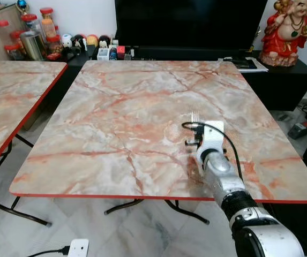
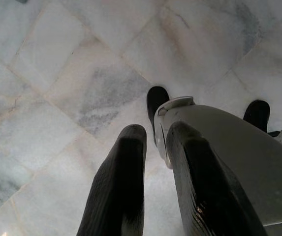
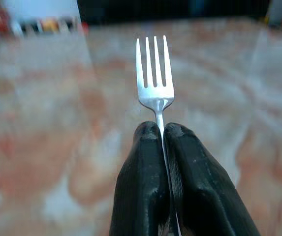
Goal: Setting the table
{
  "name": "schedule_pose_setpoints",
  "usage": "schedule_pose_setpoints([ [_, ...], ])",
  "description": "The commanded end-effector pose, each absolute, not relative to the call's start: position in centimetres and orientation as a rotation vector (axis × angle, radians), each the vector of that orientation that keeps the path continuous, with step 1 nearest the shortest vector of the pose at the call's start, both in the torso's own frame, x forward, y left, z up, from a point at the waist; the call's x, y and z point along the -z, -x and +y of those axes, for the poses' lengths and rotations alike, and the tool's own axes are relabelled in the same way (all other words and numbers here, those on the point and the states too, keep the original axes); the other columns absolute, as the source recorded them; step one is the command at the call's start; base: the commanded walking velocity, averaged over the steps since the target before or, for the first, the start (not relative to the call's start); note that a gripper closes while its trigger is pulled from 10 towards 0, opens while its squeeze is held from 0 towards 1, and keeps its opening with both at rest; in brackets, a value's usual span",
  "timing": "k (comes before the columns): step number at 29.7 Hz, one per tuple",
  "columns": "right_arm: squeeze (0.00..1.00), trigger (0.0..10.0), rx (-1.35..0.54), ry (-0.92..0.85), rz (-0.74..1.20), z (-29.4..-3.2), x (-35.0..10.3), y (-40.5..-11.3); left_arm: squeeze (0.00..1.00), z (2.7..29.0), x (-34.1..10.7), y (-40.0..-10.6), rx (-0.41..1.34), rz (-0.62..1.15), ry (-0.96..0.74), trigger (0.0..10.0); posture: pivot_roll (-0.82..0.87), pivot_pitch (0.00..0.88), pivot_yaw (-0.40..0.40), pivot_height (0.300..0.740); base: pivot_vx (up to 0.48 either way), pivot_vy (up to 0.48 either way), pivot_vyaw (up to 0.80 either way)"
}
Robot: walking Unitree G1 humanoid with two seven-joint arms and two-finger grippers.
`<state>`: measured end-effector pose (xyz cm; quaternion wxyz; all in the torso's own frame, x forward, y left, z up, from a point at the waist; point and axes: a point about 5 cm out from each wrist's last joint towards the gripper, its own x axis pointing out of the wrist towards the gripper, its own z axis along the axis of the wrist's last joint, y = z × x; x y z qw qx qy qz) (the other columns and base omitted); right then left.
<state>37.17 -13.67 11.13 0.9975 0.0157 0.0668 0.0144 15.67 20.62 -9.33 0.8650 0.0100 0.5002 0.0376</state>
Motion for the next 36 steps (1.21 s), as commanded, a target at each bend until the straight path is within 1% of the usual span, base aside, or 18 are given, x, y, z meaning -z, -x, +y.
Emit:
schedule_pose_setpoints([
  [1,0.00,10.0,-0.016,-0.062,0.084,-14.03,-11.74,-37.15,0.00,20.85,9.48,-15.21,-0.091,1.060,-0.025,10.0,0.04,0.000,-0.024,0.728,0.000,0.480,0.00],
  [9,0.00,10.0,-0.022,-0.066,0.045,-13.63,-12.25,-37.17,0.00,21.01,9.44,-15.21,-0.094,1.055,-0.036,10.0,0.04,0.000,-0.020,0.728,0.000,0.480,0.00],
  [23,0.00,10.0,-0.011,-0.050,0.039,-13.87,-12.19,-36.99,0.00,21.00,9.44,-15.21,-0.101,1.054,-0.042,10.0,0.05,0.000,-0.024,0.728,0.000,0.480,0.00],
  [30,0.00,10.0,-0.021,-0.061,0.029,-13.50,-12.36,-37.02,0.00,21.00,9.47,-15.13,-0.110,1.051,-0.043,10.0,0.05,0.000,-0.030,0.728,0.000,0.480,0.00],
  [36,0.00,10.0,-0.013,-0.036,0.022,-14.02,-12.32,-36.94,0.00,21.02,9.50,-15.03,-0.124,1.049,-0.042,10.0,0.06,0.000,-0.026,0.728,0.000,0.480,0.00],
])
